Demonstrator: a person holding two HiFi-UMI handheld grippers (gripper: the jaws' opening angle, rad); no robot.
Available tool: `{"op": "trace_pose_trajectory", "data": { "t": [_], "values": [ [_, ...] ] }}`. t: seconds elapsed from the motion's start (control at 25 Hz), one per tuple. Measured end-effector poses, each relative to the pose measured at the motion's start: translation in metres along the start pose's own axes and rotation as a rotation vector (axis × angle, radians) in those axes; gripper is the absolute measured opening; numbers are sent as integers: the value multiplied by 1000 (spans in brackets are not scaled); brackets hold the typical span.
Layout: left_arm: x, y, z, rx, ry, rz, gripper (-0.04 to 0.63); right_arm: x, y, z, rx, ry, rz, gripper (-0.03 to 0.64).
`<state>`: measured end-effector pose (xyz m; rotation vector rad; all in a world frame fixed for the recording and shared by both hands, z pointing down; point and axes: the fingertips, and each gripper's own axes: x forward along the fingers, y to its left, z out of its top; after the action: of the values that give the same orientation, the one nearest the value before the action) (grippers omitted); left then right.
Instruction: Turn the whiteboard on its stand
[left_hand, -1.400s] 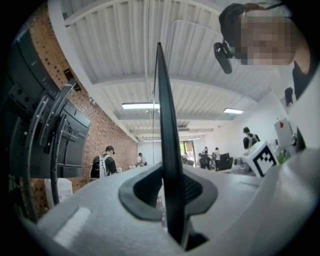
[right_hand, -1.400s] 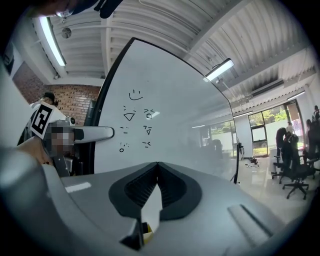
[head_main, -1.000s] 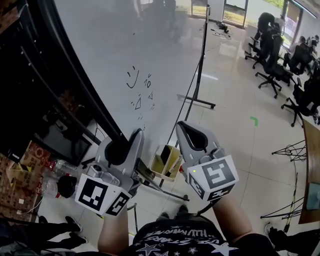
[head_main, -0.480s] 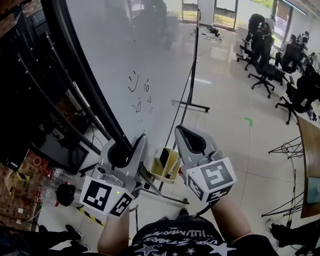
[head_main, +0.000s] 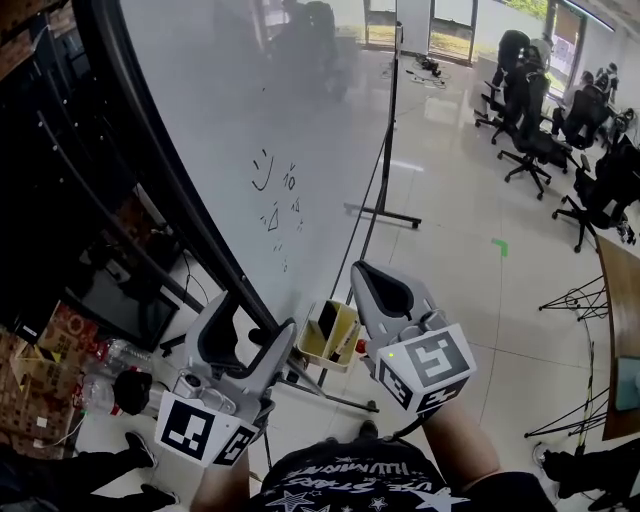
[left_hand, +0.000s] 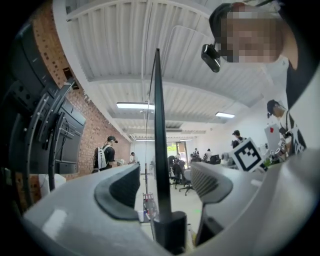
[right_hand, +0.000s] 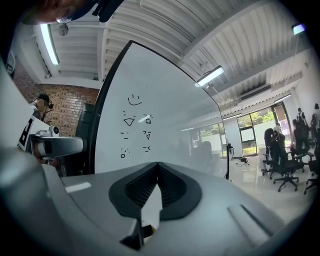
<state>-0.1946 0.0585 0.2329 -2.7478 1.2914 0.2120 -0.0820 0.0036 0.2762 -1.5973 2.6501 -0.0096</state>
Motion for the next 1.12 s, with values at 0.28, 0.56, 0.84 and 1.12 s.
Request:
{"op": "trace_pose_trajectory", "data": {
  "t": [0.28,0.56,0.84,1.12],
  "values": [
    [-15,1,-7,-26,-31,24,308,-5,-4,-6,6,-3,6,8],
    [-33,-4,-15,-23,-32,34,224,-19,-11,-10,31,-27,-7,8],
    [-45,0,-26,15,-33,84,5,-31,-6,-14,-32,-65,-25,8],
    [-41,4,-30,47,-11,106,3,-38,8,-17,-37,-99,-11,8]
  ]
}}
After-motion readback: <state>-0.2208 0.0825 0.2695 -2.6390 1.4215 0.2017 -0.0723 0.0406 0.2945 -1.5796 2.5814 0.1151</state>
